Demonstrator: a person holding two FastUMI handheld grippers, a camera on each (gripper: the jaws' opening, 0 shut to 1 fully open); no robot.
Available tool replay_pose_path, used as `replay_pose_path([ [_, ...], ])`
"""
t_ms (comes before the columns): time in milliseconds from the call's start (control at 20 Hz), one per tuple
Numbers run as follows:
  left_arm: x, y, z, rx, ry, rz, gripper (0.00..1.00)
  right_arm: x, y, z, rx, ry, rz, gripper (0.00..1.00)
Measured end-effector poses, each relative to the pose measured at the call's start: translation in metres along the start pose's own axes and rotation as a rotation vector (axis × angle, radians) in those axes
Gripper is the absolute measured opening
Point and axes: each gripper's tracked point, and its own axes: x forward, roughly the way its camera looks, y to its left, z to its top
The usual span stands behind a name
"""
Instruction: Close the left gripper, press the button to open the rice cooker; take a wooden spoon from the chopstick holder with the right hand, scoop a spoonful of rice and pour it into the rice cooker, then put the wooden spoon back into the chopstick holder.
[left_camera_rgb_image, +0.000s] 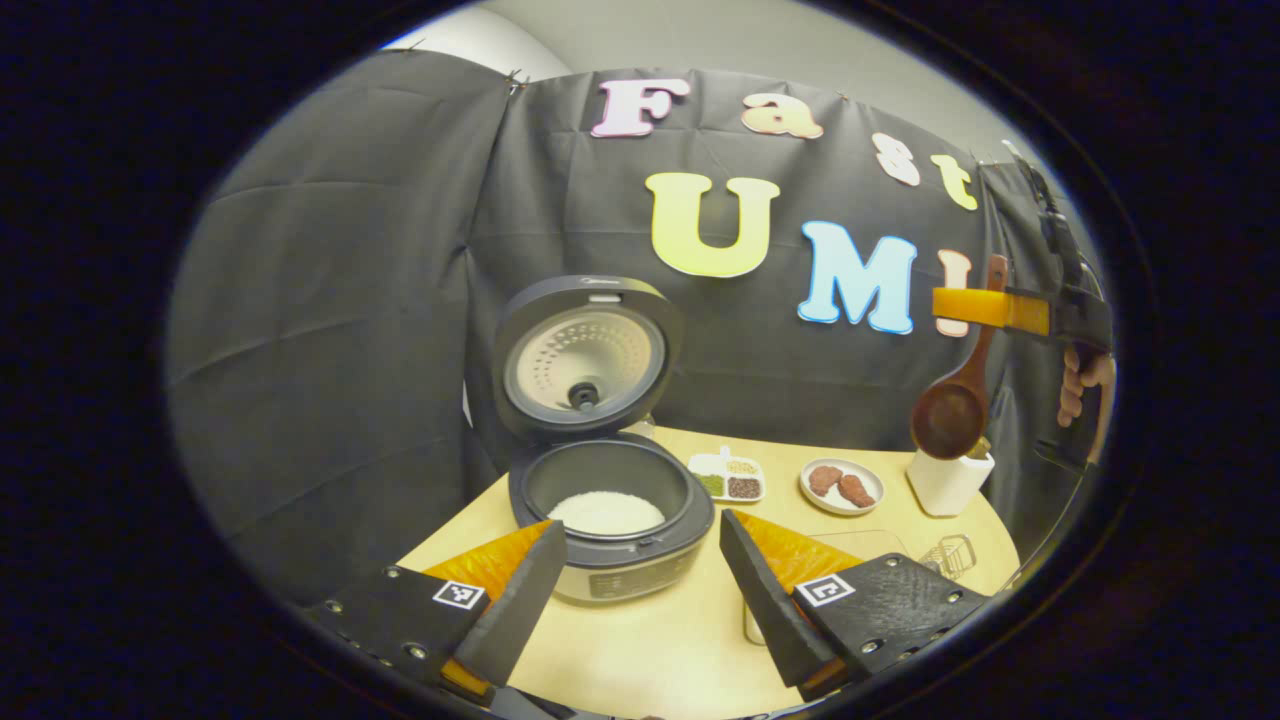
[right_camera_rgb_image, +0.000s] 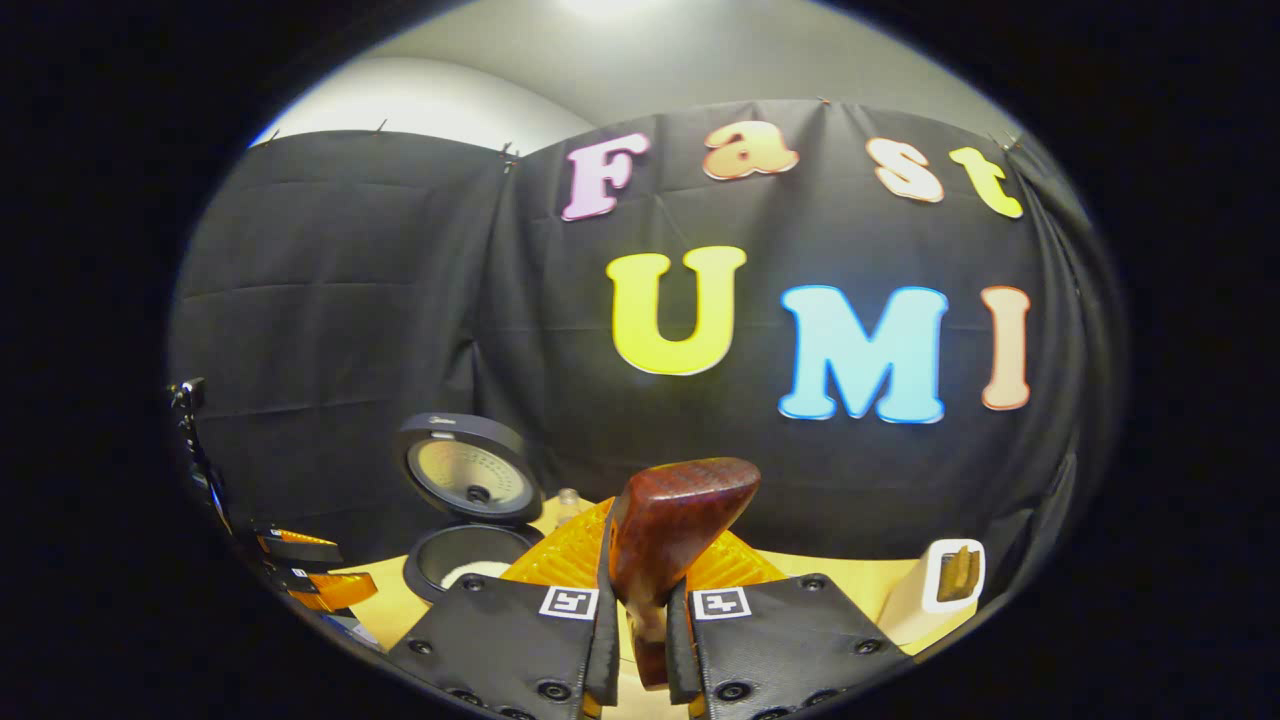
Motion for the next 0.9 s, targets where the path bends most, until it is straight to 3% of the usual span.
replay_pose_path([
  [250,-0.009,-0.05,-0.007,0.014,0.013,-0.001,0.96,-0.046,-0.088,-0.047,0.119,0.063,-0.132,0.21],
  [400,-0.015,-0.072,-0.014,0.005,0.021,0.018,0.96,-0.067,-0.126,-0.073,0.182,0.079,-0.189,0.17],
  [550,-0.027,-0.08,-0.009,-0.024,0.005,0.069,0.96,-0.085,-0.148,-0.115,0.279,0.133,-0.219,0.21],
  [700,-0.041,-0.081,-0.013,-0.066,0.0,0.111,0.96,-0.087,-0.161,-0.156,0.421,0.187,-0.242,0.17],
  [900,-0.069,-0.07,-0.015,-0.027,-0.008,0.187,0.97,-0.084,-0.172,-0.213,0.586,0.269,-0.276,0.21],
])
